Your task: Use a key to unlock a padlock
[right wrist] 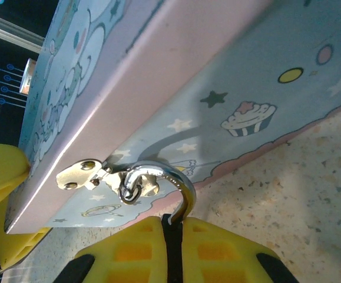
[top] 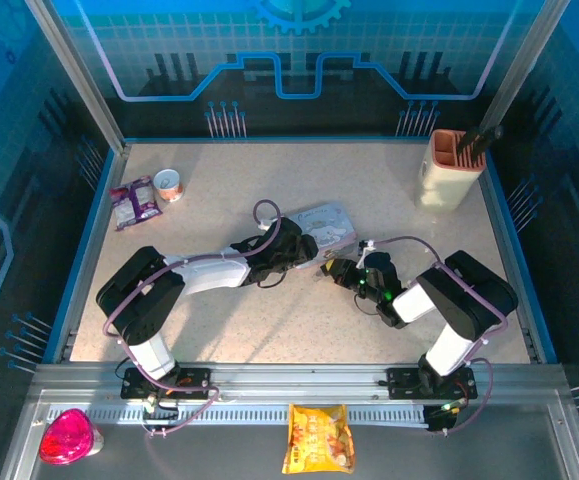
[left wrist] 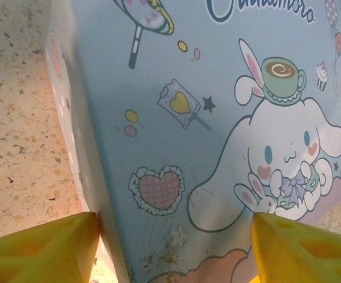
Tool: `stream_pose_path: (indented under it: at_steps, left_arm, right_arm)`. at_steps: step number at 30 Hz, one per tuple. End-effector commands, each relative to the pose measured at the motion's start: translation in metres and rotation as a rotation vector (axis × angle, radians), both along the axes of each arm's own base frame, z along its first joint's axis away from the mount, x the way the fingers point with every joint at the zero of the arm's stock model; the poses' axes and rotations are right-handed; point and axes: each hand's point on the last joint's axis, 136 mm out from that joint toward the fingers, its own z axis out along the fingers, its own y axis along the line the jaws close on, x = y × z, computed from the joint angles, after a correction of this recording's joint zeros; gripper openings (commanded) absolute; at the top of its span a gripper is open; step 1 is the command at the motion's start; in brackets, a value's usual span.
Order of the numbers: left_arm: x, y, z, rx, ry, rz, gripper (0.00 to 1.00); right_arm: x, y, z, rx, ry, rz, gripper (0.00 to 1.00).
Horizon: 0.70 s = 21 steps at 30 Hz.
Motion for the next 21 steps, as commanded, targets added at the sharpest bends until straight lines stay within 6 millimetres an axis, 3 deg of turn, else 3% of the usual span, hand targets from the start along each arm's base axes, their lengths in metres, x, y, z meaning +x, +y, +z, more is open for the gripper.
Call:
stream_pose_path:
  at_steps: [1,8,16,21]
  left_arm:
    - [-0.025,0.008,-0.036,0.078,0.118,-0.035,0.69]
    - [-0.019,0.011,-0.036,0.08,0.118,-0.025,0.69]
    - [-0.004,0.016,-0.034,0.078,0.113,-0.035,0.7]
    - [0.003,0.017,-0.01,0.009,0.087,-0.067,0.71]
  right_arm:
    - [0.01,-0.004,0.023,0.029,-0.064,-0.042,0.0]
    - [0.014,-0.016,0.028,0.023,-0.061,-0.059,0.0]
    - [0.004,-0.029,0.031,-0.065,-0.062,-0.032,0.0]
    - [-0.011,-0.036,0.038,-0.198,-0.057,0.043,0.0]
